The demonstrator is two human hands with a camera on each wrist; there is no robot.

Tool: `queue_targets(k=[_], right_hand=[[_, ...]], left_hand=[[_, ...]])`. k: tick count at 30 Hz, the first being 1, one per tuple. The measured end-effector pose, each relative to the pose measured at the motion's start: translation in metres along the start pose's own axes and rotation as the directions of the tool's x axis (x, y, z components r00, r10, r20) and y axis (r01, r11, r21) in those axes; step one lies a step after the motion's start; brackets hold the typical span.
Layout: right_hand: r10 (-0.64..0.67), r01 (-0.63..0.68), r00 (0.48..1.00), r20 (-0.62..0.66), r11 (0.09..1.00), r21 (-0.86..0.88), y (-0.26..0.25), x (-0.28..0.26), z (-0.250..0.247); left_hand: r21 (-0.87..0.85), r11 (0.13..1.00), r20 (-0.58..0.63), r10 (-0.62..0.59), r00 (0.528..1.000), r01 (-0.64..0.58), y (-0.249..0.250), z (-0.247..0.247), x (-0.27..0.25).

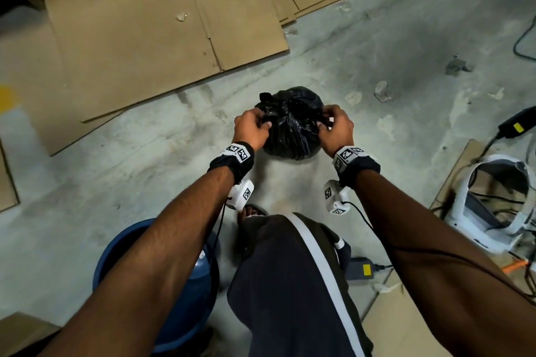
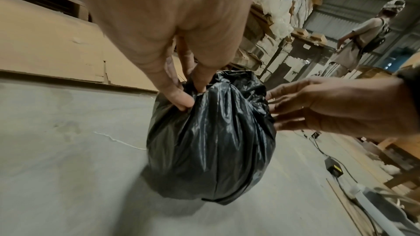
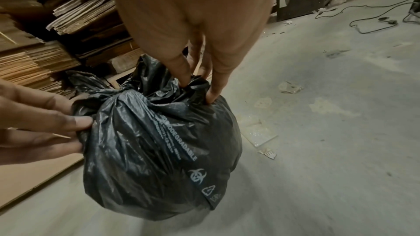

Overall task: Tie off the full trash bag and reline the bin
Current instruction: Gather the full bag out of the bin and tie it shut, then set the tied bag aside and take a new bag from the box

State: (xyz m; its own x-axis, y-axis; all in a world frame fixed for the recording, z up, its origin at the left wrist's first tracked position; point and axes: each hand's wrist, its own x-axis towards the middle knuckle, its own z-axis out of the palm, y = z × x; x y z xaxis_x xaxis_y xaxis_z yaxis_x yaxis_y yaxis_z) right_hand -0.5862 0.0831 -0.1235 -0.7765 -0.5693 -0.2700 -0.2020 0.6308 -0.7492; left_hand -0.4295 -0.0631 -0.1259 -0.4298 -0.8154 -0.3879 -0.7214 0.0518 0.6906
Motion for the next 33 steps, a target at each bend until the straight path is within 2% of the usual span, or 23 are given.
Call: queue_targets(k=[4,8,12,15,20,24,30,33], right_hand=[[-0.035,0.035,0.999,0.01,0.999,-0.018,-0.004,0.004,-0.001],[-0.029,0.029,1.0,0.004,0.988,-0.153,-0.009,-0.005,-0.01],[-0.027,0.023,0.999,-0.017,0.98,-0.198,-0.025,-0.019,-0.025],[-0.084,0.078,0.996,-0.02,0.977,-0.197,-0.05,-0.027,-0.042],[-0.189,0.182,0.981,-0.041,0.973,-0.145,-0.126,-0.053,-0.07],[-0.325,0.321,0.945,-0.044,0.944,-0.083,-0.205,-0.091,-0.088],[-0.544,0.544,0.837,-0.052,0.839,-0.019,-0.331,-0.173,-0.098],[-0.65,0.65,0.76,-0.018,0.759,0.029,-0.398,-0.234,-0.086]], left_hand=[[-0.015,0.997,0.044,0.072,0.996,-0.072,-0.004,-0.01,-0.004],[0.021,0.998,0.084,0.059,0.995,-0.061,-0.003,-0.022,-0.012],[-0.013,0.999,0.055,0.051,0.997,-0.05,0.01,-0.044,-0.021],[-0.03,0.998,0.003,0.064,0.998,-0.064,0.03,-0.07,-0.031],[-0.122,0.987,-0.115,0.093,0.989,-0.107,0.061,-0.129,-0.07],[-0.151,0.973,-0.24,0.133,0.962,-0.172,0.08,-0.202,-0.117],[-0.18,0.945,-0.424,0.178,0.888,-0.275,0.092,-0.322,-0.206],[-0.201,0.924,-0.525,0.178,0.832,-0.325,0.083,-0.384,-0.265]])
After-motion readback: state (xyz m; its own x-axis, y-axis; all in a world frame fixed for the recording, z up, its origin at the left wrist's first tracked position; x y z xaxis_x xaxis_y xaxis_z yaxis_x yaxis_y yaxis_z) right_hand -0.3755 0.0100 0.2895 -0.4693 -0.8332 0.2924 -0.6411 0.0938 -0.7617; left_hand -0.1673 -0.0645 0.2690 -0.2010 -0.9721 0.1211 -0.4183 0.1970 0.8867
